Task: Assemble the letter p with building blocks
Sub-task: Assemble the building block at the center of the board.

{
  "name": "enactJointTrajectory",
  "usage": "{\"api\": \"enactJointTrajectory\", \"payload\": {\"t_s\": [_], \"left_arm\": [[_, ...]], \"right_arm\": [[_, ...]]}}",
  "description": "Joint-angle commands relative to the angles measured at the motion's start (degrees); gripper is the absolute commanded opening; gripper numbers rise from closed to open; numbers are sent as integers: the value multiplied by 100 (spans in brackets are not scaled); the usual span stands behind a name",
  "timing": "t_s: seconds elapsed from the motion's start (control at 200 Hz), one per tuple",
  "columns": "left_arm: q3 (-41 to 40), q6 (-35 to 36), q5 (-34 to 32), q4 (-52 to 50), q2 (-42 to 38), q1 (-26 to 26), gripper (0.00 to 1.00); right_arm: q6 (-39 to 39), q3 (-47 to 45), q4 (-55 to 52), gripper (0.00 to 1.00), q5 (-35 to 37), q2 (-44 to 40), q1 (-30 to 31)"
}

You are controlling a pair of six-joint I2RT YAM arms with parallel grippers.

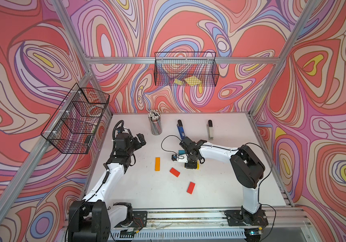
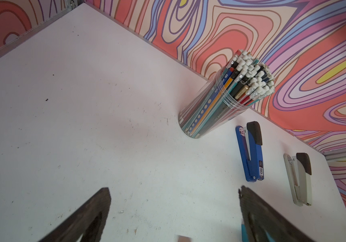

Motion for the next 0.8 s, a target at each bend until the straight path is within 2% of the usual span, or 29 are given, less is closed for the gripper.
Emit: {"api": "enactJointTrajectory", "payload": {"t_s": [0.0, 0.17, 0.26, 0.421, 0.526, 0.646, 0.796], "left_arm": [[-24, -19, -52, 60, -74, 44, 99], [-19, 10, -24, -4, -119, 44, 99], [-10, 22, -7, -58, -139, 44, 99], [39, 81, 123, -148, -130, 42, 99], [128, 161, 174, -259, -87, 44, 99], [161, 172, 201, -259, -89, 40, 99], [192, 151, 255, -211, -20, 42, 99]], "right_arm": [[191, 119, -99, 49, -175, -232, 35], [571, 200, 90, 55, -775, -873, 78], [938, 102, 474, 57, -863, -1118, 55], [2163, 301, 544, 58, -928, -865, -165], [2948, 346, 488, 58, -1272, -519, -289], [3498, 81, 791, 58, -1495, -429, -287], [3680, -18, 891, 58, -1512, -386, -289]]}}
